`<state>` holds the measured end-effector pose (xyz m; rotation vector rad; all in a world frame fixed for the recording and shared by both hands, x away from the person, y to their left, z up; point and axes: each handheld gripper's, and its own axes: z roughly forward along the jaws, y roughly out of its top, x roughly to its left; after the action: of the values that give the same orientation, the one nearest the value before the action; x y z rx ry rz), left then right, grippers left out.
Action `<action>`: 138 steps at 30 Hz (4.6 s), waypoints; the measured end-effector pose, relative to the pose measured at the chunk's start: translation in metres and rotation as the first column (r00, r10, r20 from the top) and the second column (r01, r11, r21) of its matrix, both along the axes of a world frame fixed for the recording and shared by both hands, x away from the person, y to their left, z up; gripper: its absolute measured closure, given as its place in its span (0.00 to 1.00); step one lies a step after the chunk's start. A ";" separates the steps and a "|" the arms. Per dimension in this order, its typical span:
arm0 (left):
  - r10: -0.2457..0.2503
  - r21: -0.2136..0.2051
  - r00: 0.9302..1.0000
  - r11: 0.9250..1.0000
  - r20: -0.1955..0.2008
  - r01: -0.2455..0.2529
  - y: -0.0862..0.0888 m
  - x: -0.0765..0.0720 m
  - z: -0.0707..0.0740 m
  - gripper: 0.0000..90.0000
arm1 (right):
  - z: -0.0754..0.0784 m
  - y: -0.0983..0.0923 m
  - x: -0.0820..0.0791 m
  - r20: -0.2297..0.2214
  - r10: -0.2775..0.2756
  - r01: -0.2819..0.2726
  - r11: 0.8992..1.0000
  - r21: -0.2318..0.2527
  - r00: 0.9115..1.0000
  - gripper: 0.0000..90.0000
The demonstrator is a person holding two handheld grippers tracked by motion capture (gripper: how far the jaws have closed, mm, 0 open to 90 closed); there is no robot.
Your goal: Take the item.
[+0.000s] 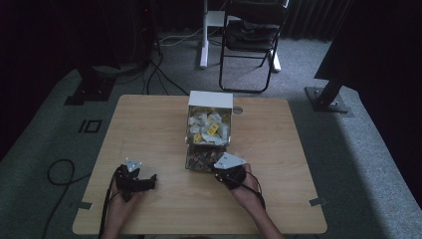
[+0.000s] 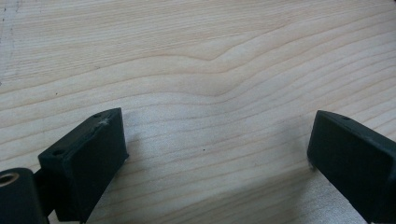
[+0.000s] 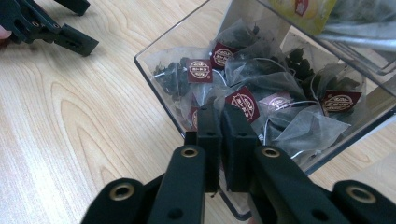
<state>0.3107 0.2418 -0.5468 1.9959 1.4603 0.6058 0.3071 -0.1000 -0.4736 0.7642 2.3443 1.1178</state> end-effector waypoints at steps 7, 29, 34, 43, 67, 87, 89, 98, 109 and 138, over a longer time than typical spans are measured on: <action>0.000 0.000 1.000 1.000 0.000 0.000 0.000 0.000 0.000 0.06 | 0.003 -0.001 0.000 0.010 -0.006 0.006 1.000 -0.001 1.000 1.00; 0.000 0.000 1.000 1.000 0.000 0.000 0.000 0.000 0.000 0.06 | 0.018 -0.005 -0.005 0.045 -0.016 0.015 1.000 0.019 0.999 1.00; 0.000 0.000 1.000 1.000 0.000 0.000 0.000 0.000 0.000 0.06 | 0.021 -0.006 -0.007 0.052 -0.018 0.017 1.000 0.023 0.999 1.00; 0.000 -0.001 1.000 1.000 0.000 0.000 0.000 0.000 0.000 0.06 | 0.027 -0.008 -0.010 0.061 -0.012 0.010 0.999 0.032 0.998 1.00; 0.000 0.000 1.000 1.000 0.000 0.000 0.000 0.000 0.000 0.06 | 0.036 -0.019 -0.019 0.080 -0.025 0.022 0.999 0.039 0.996 1.00; 0.000 0.000 1.000 1.000 0.000 0.000 0.000 0.000 0.000 0.06 | 0.041 -0.032 -0.024 0.090 -0.047 0.043 0.998 0.043 0.995 1.00; 0.000 0.000 1.000 1.000 0.000 0.000 0.000 0.000 0.000 0.06 | 0.041 -0.034 -0.024 0.093 -0.048 0.045 0.998 0.042 0.994 1.00; 0.000 -0.001 1.000 1.000 0.000 0.000 0.000 0.000 0.000 0.06 | 0.042 -0.040 -0.025 0.095 -0.063 0.059 0.997 0.044 0.993 1.00; 0.000 0.000 1.000 1.000 0.000 0.000 0.000 0.000 0.000 0.06 | 0.044 -0.046 -0.027 0.102 -0.078 0.074 0.996 0.045 0.992 1.00; 0.000 0.000 1.000 1.000 0.000 0.000 0.000 0.000 0.000 0.06 | 0.049 -0.061 -0.022 0.110 -0.124 0.119 0.992 0.052 0.986 1.00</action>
<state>0.3107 0.2418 -0.5468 1.9956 1.4601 0.6056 0.2847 -0.1608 -0.4249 0.8261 2.1553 1.1340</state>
